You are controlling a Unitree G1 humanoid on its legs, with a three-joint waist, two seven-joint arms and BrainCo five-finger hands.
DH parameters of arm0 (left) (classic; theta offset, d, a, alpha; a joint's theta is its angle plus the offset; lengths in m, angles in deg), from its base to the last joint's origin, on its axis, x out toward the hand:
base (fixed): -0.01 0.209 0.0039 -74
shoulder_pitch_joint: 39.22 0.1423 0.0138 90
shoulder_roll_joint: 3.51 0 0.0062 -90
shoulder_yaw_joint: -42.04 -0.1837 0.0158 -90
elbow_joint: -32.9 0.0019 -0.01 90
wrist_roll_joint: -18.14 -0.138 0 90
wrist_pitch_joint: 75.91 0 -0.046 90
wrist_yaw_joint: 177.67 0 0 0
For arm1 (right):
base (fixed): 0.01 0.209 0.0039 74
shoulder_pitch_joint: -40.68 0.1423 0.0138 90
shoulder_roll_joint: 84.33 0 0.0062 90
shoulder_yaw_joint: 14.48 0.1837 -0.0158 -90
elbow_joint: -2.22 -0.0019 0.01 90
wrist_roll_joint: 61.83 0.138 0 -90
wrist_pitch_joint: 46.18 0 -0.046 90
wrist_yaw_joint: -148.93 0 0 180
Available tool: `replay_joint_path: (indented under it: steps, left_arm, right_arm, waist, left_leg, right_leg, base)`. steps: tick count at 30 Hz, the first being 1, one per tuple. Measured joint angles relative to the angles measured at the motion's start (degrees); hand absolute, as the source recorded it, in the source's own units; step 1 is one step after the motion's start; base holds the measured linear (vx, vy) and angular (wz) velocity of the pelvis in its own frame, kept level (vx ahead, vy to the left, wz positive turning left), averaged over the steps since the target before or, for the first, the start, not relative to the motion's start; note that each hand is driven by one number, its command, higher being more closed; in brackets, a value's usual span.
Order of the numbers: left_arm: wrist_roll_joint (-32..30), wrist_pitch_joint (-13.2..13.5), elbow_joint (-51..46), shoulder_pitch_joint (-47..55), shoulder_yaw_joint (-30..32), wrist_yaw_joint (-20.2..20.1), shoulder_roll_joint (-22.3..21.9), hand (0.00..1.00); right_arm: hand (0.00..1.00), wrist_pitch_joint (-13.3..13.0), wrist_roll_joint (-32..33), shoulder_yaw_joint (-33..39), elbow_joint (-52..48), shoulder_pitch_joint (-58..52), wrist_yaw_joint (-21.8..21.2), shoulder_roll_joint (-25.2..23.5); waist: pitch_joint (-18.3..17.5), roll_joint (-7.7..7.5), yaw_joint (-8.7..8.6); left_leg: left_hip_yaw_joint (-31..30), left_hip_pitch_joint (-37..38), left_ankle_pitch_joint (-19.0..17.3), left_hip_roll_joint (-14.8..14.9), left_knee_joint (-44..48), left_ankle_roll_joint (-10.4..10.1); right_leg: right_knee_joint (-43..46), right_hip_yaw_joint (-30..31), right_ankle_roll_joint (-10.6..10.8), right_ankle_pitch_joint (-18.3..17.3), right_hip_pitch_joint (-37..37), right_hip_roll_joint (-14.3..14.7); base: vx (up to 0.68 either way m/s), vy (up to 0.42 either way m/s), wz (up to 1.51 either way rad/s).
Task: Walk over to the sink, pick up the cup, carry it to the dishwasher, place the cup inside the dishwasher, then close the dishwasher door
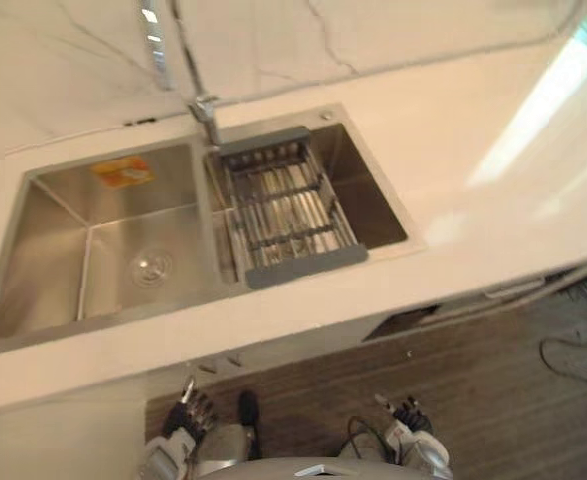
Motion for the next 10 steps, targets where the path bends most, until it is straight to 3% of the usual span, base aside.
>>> replay_joint_path:
  steps: [1, 3, 5, 6, 7, 8, 10]
  left_arm:
    - [0.0, -0.3, -0.2, 0.0, -0.3, -1.2, 0.0, 0.00]
    - [-0.4, -1.9, 0.4, -0.9, -0.9, -3.2, 1.3, 0.00]
    - [-3.8, -4.1, 3.1, -4.6, -1.3, -4.9, 2.1, 0.00]
    - [-4.8, -4.9, 3.8, -5.5, -1.8, -5.3, 2.4, 0.00]
    - [-6.6, -7.0, 4.5, -6.8, -2.3, -5.9, 3.5, 0.00]
    - [-7.8, -8.0, 5.2, -7.5, -2.1, -5.6, 4.6, 0.00]
    - [-8.0, -8.2, 5.7, -7.4, -1.6, -5.6, 3.6, 0.00]
  right_arm:
    - [0.00, 0.0, -0.3, 0.1, 0.2, 0.0, 0.0, -0.1]
    - [0.00, 1.1, -2.1, 0.6, 1.2, 0.1, -1.1, -1.0]
    - [0.00, 3.4, -2.4, 1.4, 1.5, 0.0, -2.3, -1.6]
    - [0.00, 4.3, -2.5, 1.7, 1.5, 0.0, -2.5, -1.6]
    - [0.00, 6.7, -2.8, 1.7, 1.7, 0.2, -3.1, -2.1]
    - [0.00, 9.4, -3.3, 2.1, 2.3, 0.9, -3.8, -2.7]
    - [0.00, 12.5, -3.4, 2.6, 3.9, 1.3, -3.7, -1.0]
  waist:
    - [-0.1, 0.30, -0.13]
    - [-0.4, 0.26, -0.61]
    - [-0.1, -0.56, -0.55]
    - [0.0, -1.04, -0.62]
    - [0.0, -2.90, -0.97]
    - [0.4, -4.71, -2.41]
    - [0.1, -2.97, -1.98]
  left_leg:
    - [-1.4, 0.4, 0.2, 0.2, 0.0, 0.5]
    - [-5.9, 0.1, 0.5, 1.9, 0.1, 1.0]
    - [-11.6, -1.4, 0.7, 3.0, 0.3, 0.9]
    - [-12.0, -1.8, 0.6, 2.7, 0.3, 0.9]
    - [-11.5, -2.5, 0.6, 1.4, 0.0, 0.9]
    - [-11.5, -1.7, 1.4, 0.2, 0.0, -0.2]
    - [-9.3, -1.1, 2.9, 2.7, 0.3, -3.0]
  right_leg:
    - [2.1, 2.5, -0.2, 0.9, -0.8, 0.1]
    - [-0.3, 8.8, 1.6, -5.9, -1.9, 5.7]
    - [-9.9, 14.9, 1.9, -9.7, -2.4, 14.1]
    - [-11.8, 16.5, 1.9, -9.6, -2.7, 14.9]
    - [-15.2, 19.0, 1.7, -9.5, -2.7, 14.9]
    - [-15.0, 18.5, 2.6, -6.7, -1.9, 13.8]
    - [-15.7, 16.4, 2.7, -7.0, -0.1, 15.1]
  base:
    - [0.11, 0.015, 0.82]
    - [0.08, -0.104, 0.91]
    - [0.02, -0.146, 1.08]
    - [-0.01, -0.157, 1.04]
    - [-0.02, -0.194, 1.19]
    - [0.02, -0.195, 1.22]
    - [0.08, -0.143, 0.59]
